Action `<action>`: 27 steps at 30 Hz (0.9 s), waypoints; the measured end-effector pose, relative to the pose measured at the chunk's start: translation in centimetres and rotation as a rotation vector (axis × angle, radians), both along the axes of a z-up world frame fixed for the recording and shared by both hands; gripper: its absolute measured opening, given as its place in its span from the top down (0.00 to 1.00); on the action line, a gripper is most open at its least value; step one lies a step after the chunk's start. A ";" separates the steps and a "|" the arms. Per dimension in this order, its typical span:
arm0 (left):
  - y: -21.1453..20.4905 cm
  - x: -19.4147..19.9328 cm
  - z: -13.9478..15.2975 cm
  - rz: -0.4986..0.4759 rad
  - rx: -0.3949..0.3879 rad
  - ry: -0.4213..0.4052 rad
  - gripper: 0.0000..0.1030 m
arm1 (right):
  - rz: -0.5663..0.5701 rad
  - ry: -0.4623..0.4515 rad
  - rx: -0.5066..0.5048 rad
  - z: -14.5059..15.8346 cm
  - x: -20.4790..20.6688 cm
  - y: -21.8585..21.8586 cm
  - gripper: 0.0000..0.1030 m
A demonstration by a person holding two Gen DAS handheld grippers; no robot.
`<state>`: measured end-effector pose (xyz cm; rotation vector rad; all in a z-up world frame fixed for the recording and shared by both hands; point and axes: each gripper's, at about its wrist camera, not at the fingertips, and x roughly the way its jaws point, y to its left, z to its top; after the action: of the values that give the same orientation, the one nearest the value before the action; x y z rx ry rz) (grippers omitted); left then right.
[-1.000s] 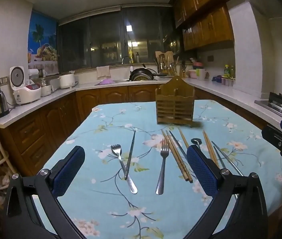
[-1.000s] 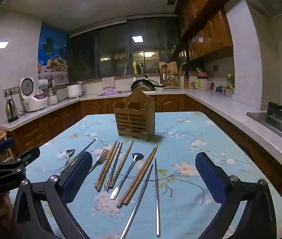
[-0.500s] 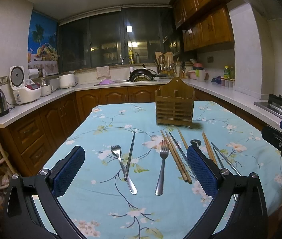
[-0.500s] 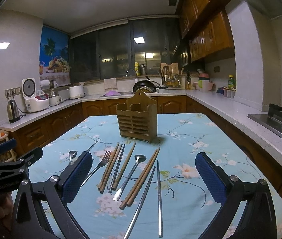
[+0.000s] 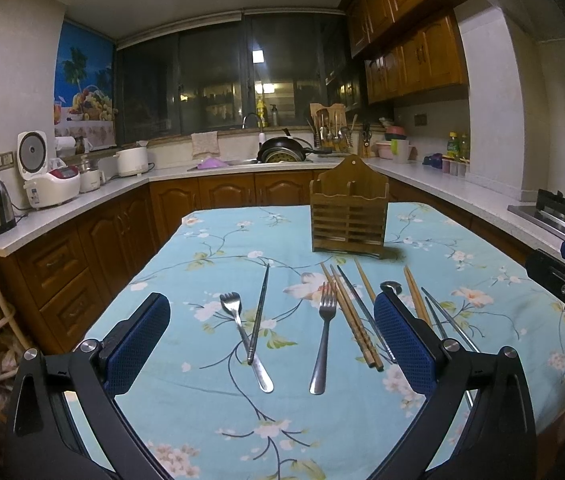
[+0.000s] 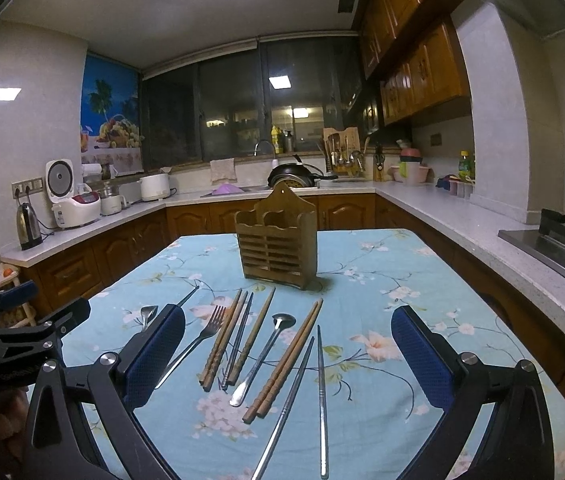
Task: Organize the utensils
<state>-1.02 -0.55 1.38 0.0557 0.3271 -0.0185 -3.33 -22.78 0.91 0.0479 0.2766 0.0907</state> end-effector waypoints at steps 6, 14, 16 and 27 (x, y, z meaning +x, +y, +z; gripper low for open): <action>-0.1 0.0 0.2 -0.001 0.001 0.001 0.00 | 0.000 0.000 0.001 0.1 0.0 0.1 0.00; -0.1 0.1 0.2 -0.002 0.001 0.002 0.00 | 0.000 0.000 0.000 0.1 0.0 0.2 0.00; -0.1 0.0 0.2 -0.003 -0.001 0.003 0.00 | 0.000 0.001 0.001 0.0 0.1 0.1 0.00; -0.3 1.6 -0.6 -0.017 -0.013 0.052 0.00 | 0.007 0.017 0.006 -0.2 0.6 0.1 0.00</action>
<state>0.56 -0.86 0.78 0.0456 0.3787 -0.0384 -2.73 -22.65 0.73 0.0536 0.2940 0.0985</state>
